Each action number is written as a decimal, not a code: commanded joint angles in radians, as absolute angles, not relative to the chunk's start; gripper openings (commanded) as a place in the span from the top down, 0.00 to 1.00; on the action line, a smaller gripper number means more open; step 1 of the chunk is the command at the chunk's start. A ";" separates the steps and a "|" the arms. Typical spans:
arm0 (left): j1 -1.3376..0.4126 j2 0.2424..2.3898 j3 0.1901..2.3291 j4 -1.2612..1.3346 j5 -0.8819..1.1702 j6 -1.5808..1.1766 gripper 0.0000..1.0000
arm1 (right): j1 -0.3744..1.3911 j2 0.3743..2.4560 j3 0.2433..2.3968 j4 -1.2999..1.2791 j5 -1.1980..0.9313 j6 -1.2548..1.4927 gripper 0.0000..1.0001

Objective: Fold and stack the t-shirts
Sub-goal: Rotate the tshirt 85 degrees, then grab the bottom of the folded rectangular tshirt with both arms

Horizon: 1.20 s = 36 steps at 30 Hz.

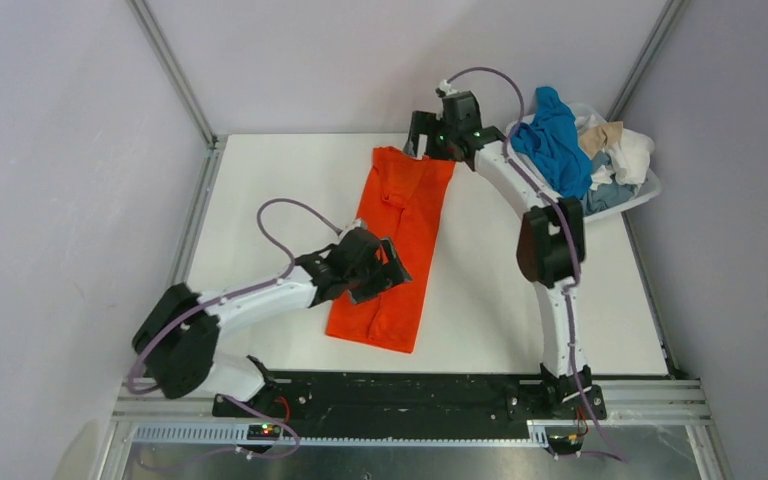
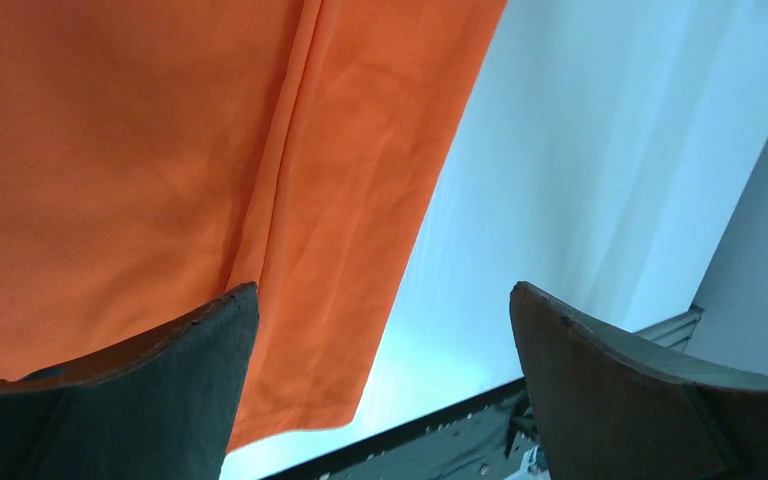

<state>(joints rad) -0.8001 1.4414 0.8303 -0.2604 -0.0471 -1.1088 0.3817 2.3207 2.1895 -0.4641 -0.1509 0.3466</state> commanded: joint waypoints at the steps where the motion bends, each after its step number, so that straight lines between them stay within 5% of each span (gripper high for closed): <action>1: -0.800 1.280 0.791 -0.356 -0.099 -0.988 0.00 | 0.425 1.987 1.857 -0.443 -0.032 0.317 0.01; 3: -0.793 1.209 0.742 -0.448 -0.173 -0.956 0.00 | 0.466 1.842 1.559 -0.397 0.010 0.337 0.01; 9: -0.703 1.029 0.529 -0.510 -0.188 -0.911 0.00 | 0.755 1.549 1.138 -0.472 0.189 0.397 0.01; 17: -0.691 0.982 0.426 -0.511 -0.186 -0.924 0.02 | 1.216 1.593 1.048 -0.570 0.291 0.542 0.01; 29: -0.696 1.034 0.402 -0.477 -0.156 -0.938 0.53 | 1.292 1.640 0.937 -0.466 0.209 0.614 0.14; 34: -0.696 1.083 0.416 -0.453 -0.153 -0.937 0.77 | 1.260 1.677 0.913 -0.402 0.191 0.612 0.39; 36: -0.696 1.097 0.421 -0.449 -0.144 -0.938 0.94 | 1.260 1.683 0.911 -0.409 0.212 0.612 0.55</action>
<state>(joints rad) -0.6933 1.0580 0.4255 -0.4427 -0.1509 -0.9398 1.2720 1.6417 0.9310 -0.4637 0.2024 0.5907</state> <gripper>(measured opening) 0.163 0.563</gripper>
